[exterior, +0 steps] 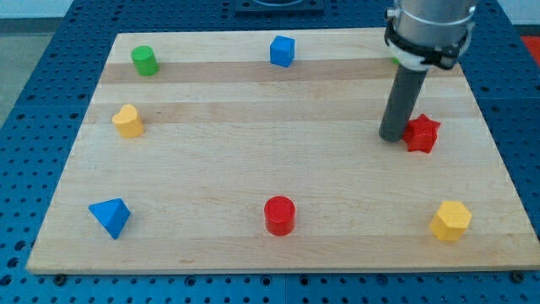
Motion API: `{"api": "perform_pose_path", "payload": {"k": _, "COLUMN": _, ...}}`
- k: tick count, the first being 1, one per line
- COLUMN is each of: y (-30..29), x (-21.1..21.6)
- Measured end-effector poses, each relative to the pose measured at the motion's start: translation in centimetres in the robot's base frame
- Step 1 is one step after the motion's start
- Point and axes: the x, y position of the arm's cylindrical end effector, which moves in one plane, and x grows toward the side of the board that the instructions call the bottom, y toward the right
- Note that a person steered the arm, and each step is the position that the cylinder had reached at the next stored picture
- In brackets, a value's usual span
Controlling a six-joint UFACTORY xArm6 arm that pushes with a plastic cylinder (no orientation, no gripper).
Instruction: Slightly push the red star to the top
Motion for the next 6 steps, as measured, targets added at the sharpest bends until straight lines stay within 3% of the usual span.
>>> {"api": "perform_pose_path", "payload": {"k": 2, "y": 1.8, "x": 3.0}}
{"api": "perform_pose_path", "payload": {"k": 3, "y": 4.2, "x": -1.5}}
{"api": "perform_pose_path", "payload": {"k": 6, "y": 4.2, "x": -1.1}}
